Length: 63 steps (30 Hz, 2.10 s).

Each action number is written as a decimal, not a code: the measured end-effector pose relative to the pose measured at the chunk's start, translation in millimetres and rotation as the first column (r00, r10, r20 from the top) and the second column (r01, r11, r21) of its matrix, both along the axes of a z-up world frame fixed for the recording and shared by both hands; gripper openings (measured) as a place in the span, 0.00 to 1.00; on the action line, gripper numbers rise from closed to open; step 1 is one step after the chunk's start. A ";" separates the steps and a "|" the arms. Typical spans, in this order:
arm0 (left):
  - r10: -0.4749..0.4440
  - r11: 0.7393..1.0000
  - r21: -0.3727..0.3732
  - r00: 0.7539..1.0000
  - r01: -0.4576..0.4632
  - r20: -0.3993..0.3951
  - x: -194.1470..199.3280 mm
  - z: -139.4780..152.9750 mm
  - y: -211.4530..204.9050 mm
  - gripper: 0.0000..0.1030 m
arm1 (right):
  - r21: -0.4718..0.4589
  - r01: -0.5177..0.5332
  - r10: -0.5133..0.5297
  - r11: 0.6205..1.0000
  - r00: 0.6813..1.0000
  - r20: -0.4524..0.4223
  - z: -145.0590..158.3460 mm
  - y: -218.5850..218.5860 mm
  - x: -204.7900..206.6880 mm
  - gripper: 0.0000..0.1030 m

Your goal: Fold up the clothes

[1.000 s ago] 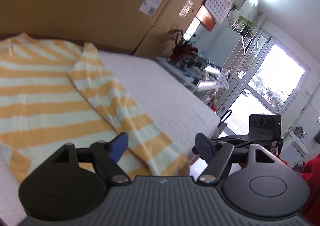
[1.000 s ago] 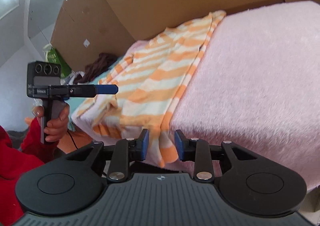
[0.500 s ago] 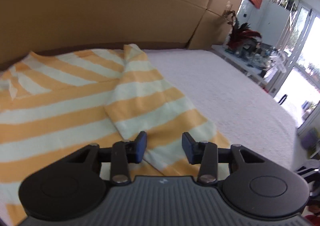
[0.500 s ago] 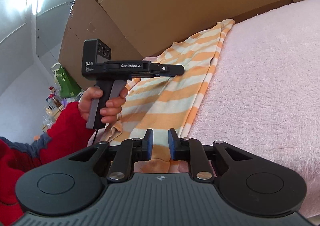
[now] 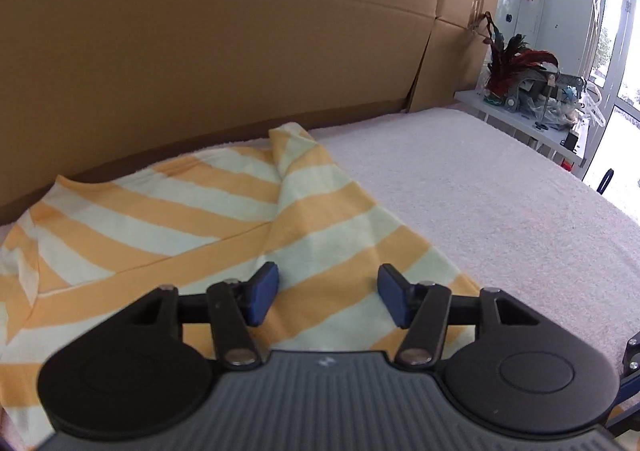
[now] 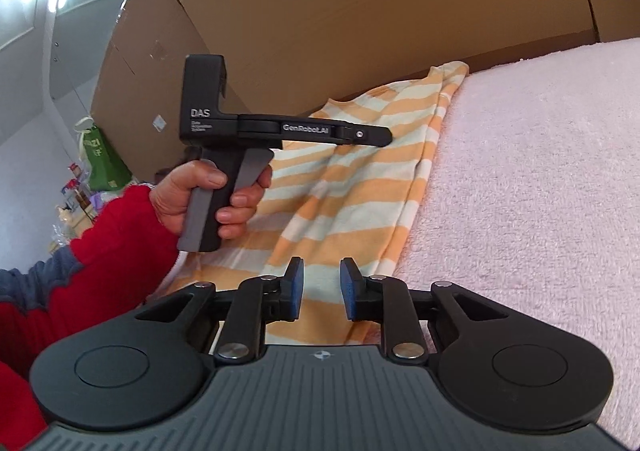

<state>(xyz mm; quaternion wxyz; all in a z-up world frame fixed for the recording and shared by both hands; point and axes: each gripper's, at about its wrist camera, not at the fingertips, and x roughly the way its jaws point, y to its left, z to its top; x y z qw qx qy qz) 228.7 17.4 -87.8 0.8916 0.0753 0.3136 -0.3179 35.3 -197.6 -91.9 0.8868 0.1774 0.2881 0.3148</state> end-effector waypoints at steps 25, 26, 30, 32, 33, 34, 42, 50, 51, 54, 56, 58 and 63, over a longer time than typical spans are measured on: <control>0.133 0.985 0.101 0.986 -0.143 0.101 93.1 -10.5 -58.4 0.69 | -0.173 0.090 -0.080 0.981 0.995 0.063 15.3 23.6 70.4 0.26; 0.142 0.985 0.087 0.984 -0.152 0.108 96.9 -10.3 -55.9 0.70 | -0.159 0.098 -0.091 0.982 0.995 0.051 12.0 19.9 74.2 0.27; 0.141 0.989 0.025 0.984 -0.144 0.111 103.9 0.3 -46.0 0.65 | -0.046 0.119 -0.120 0.992 0.993 -0.007 5.8 -0.2 76.0 0.26; 0.133 0.991 0.007 0.984 -0.135 0.118 102.3 5.5 -40.5 0.66 | -0.064 0.121 -0.120 0.991 0.993 0.008 7.9 2.3 71.3 0.26; 0.139 0.990 0.013 0.983 -0.142 0.118 102.6 6.1 -38.6 0.65 | -0.079 0.119 -0.118 0.990 0.993 0.020 8.9 3.8 68.5 0.27; 0.145 0.989 0.016 0.983 -0.148 0.115 104.0 5.4 -36.9 0.65 | -0.090 0.116 -0.113 0.989 0.993 0.030 9.9 5.3 66.5 0.27; 0.219 0.965 0.107 0.962 -0.237 0.162 119.2 -12.5 -53.7 0.81 | -0.104 0.109 -0.105 0.989 0.994 0.038 13.2 5.7 60.8 0.27; 0.274 0.952 0.066 0.931 -0.298 0.241 93.7 10.9 -47.9 0.72 | -0.083 0.111 -0.110 0.990 0.994 0.022 10.2 4.2 62.6 0.27; 0.271 0.958 0.036 0.935 -0.286 0.228 83.3 18.3 -39.9 0.76 | -0.081 0.111 -0.110 0.991 0.994 0.020 9.6 4.2 63.6 0.27; 0.252 0.967 -0.012 0.948 -0.255 0.192 52.7 35.7 -13.2 0.78 | -0.076 0.111 -0.110 0.991 0.994 0.016 8.2 4.3 65.4 0.27; 0.273 0.962 -0.028 0.947 -0.272 0.171 33.5 44.2 16.7 0.78 | -0.068 0.111 -0.110 0.992 0.994 0.012 6.3 3.6 67.2 0.28; 0.327 0.945 -0.049 0.934 -0.323 0.145 14.7 49.8 55.1 0.81 | -0.051 0.113 -0.113 0.992 0.994 0.002 4.6 1.7 68.6 0.28; 0.513 0.858 -0.052 0.849 -0.510 0.131 -43.4 54.6 152.9 0.85 | -0.046 0.116 -0.116 0.992 0.993 -0.001 3.9 3.1 71.0 0.28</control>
